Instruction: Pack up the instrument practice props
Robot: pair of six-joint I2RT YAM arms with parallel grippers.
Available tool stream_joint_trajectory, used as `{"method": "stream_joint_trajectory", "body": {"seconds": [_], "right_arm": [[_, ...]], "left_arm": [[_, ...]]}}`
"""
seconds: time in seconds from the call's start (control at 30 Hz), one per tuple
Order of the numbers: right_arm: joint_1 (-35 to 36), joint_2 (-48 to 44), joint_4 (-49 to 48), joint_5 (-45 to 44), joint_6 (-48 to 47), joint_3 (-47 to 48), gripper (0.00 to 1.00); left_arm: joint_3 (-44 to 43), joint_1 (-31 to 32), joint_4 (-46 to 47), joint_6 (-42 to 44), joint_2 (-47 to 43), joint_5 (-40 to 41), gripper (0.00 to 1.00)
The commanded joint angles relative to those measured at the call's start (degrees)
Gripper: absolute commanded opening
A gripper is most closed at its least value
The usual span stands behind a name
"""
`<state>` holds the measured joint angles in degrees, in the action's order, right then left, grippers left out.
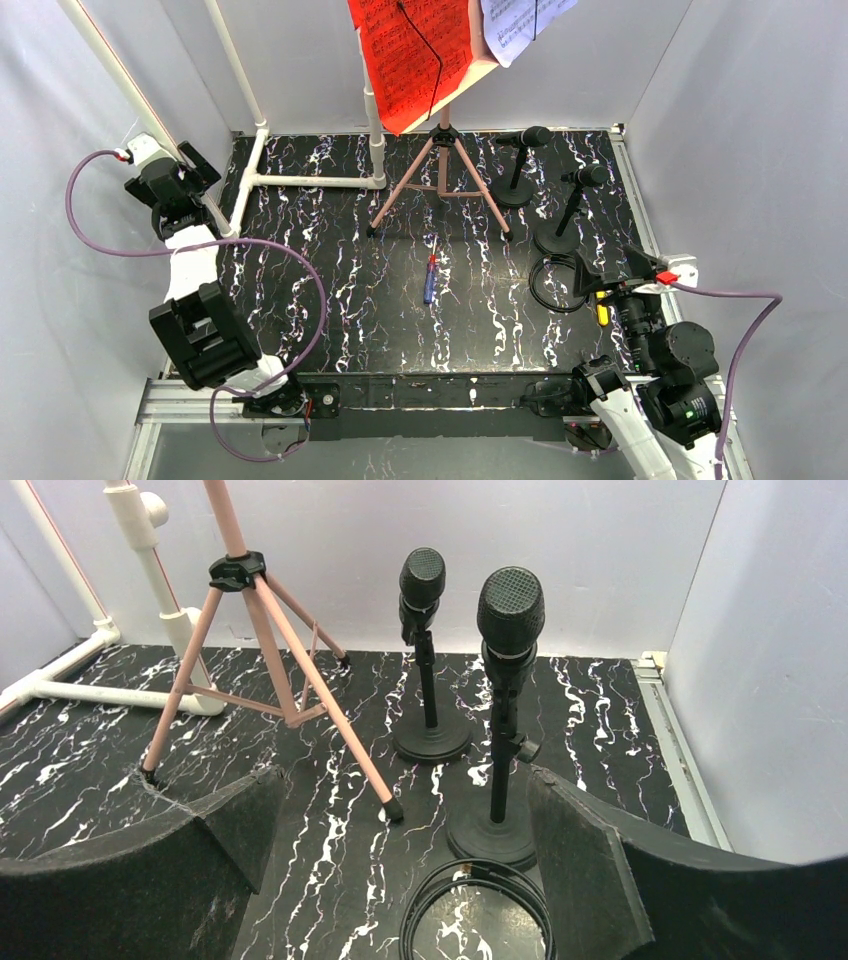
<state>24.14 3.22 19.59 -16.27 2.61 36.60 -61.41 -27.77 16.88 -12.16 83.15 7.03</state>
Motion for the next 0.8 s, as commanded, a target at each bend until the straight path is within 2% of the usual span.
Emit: {"method": "stream_joint_trajectory", "body": {"seconds": [0.0, 0.27, 0.47, 0.6, 0.77], "right_arm": [[0.29, 1.51, -1.36, 1.05, -0.77, 0.75, 0.99], [0.38, 2.22, -1.65, 2.25, -1.03, 0.59, 0.99], [0.40, 2.98, -1.04, 3.04, -1.03, 1.06, 0.99], [0.38, 4.85, -0.66, 2.94, -0.47, 1.81, 0.99], [0.39, 10.22, 1.42, 3.38, 0.44, 4.82, 0.99]], "left_arm": [[1.19, 0.01, -0.88, 1.23, -6.44, 0.83, 0.98], [3.78, 0.85, -12.67, -8.07, -17.55, 8.91, 0.98], [4.84, 4.21, -24.10, -8.71, -25.93, 13.37, 0.98], [6.60, 9.28, -27.21, -5.62, -32.27, 6.59, 0.98], [7.83, 15.44, -29.58, -2.17, -38.15, -6.48, 0.98]]}}
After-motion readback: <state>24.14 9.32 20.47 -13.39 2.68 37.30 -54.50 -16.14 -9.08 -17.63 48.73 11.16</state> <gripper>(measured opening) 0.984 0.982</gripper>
